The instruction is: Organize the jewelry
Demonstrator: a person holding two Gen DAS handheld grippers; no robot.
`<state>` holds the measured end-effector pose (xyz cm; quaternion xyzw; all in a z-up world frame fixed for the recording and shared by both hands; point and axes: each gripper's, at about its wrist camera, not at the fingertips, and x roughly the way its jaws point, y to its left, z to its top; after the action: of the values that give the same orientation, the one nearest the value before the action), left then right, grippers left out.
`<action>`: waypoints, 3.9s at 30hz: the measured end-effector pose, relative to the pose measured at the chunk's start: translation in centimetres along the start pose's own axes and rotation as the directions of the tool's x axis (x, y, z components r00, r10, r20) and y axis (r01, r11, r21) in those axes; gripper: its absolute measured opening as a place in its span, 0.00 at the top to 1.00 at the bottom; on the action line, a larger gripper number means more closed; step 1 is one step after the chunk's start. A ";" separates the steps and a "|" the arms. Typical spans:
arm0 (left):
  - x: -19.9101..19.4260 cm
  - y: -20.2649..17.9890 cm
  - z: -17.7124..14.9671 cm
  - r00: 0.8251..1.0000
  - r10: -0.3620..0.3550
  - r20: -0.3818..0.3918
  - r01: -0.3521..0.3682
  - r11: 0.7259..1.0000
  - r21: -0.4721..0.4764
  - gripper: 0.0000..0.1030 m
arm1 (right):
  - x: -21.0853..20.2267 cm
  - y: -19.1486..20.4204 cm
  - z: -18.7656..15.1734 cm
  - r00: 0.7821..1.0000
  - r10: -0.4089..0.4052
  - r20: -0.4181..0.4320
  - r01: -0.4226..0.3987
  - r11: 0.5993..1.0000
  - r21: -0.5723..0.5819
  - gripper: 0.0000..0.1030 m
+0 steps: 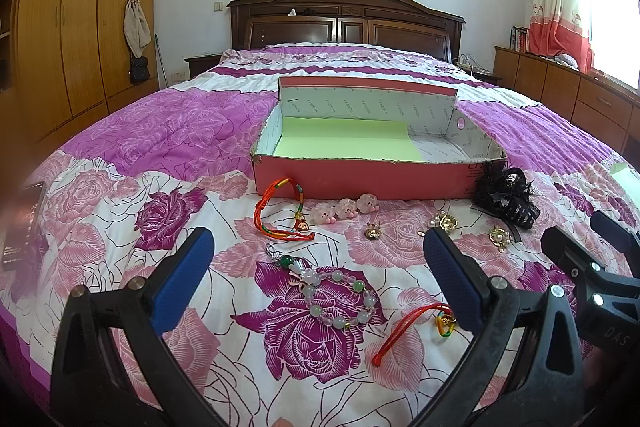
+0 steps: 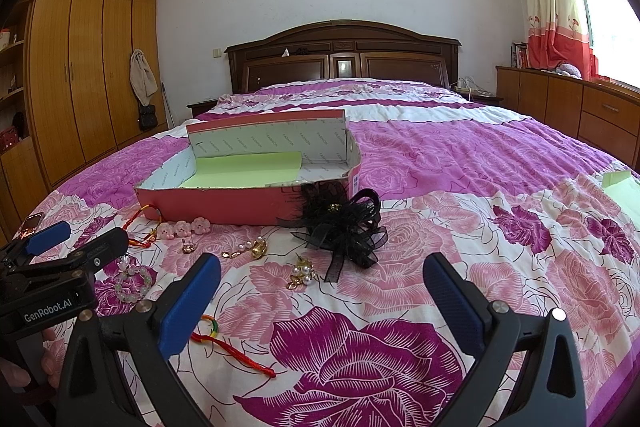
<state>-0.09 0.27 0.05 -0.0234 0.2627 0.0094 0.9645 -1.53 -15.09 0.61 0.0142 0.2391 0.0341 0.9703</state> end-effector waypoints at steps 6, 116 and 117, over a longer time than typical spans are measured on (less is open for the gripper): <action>0.0 0.0 0.0 1.000 0.000 0.000 0.000 1.000 0.000 0.05 | 0.0 0.0 0.0 1.000 0.000 0.000 0.000 1.000 -0.001 0.00; 4.5 6.4 2.0 0.919 -0.178 -0.353 0.179 0.983 -0.030 0.89 | 10.7 -3.6 3.2 0.921 0.067 -0.383 -0.054 0.998 0.045 0.74; 4.3 6.5 2.1 0.919 -0.182 -0.350 0.182 0.983 -0.033 0.89 | 10.5 -3.8 3.2 0.924 0.074 -0.376 -0.056 0.997 0.056 0.75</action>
<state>4.46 6.90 -0.62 -0.0488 0.4273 -0.0848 0.8988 9.46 -18.15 -1.54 0.0369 0.4215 0.0630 0.9039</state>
